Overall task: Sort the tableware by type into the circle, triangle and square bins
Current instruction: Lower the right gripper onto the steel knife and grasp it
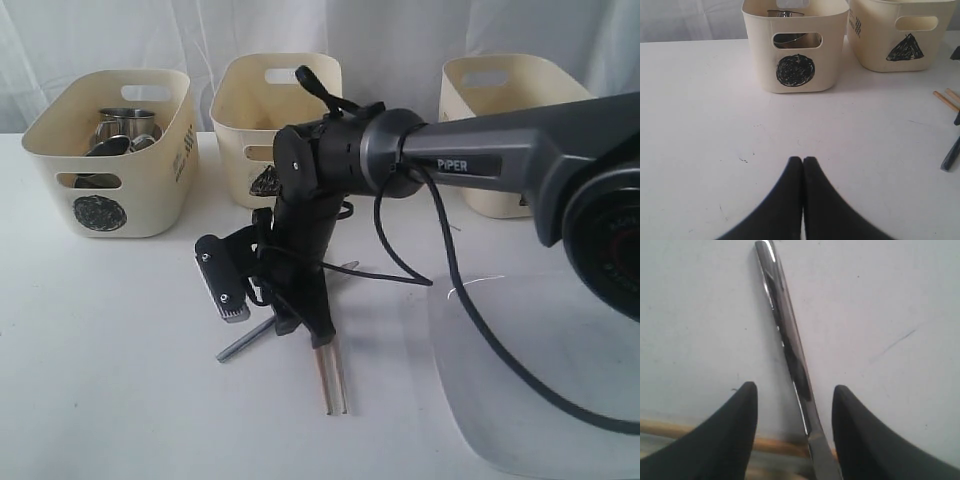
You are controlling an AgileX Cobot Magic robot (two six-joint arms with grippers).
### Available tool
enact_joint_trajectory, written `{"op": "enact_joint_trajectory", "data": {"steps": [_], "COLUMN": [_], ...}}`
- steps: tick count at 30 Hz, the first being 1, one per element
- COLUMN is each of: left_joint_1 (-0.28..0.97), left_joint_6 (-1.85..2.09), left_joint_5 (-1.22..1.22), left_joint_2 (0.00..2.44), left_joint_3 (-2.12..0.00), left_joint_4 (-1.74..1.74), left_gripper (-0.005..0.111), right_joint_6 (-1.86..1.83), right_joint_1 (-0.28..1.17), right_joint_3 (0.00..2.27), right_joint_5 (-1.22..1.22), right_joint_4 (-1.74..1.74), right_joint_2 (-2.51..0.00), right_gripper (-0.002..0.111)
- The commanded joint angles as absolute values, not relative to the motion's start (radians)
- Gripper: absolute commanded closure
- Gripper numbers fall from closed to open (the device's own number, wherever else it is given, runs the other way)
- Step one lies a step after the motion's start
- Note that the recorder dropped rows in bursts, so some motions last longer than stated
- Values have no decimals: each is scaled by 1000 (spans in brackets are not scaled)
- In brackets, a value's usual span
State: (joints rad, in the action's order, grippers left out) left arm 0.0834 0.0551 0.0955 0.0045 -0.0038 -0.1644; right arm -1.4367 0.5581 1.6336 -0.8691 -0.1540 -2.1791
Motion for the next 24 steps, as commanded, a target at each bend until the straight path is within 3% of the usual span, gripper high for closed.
{"op": "enact_joint_trajectory", "data": {"steps": [1,10,19,24], "left_joint_1": [83,83,83,83], "left_joint_6": [51,51,51,51], "left_joint_5": [97,97,97,97], "left_joint_2": [0,0,0,0], "left_joint_3": [0,0,0,0], "left_joint_4": [-169,-169,-169,-169], "left_gripper": [107,107,107,107], "right_joint_6": [-1436,-1347,-1220,-1101], "right_joint_1": [558,573,588,589], "right_joint_3": [1656,1656,1656,1657], "right_joint_5": [-860,-874,-941,-896], "right_joint_4": [-139,-92,-107,-115], "right_joint_2": [-2203,-2265,-2267,-2263], "right_gripper": [63,66,106,108]}}
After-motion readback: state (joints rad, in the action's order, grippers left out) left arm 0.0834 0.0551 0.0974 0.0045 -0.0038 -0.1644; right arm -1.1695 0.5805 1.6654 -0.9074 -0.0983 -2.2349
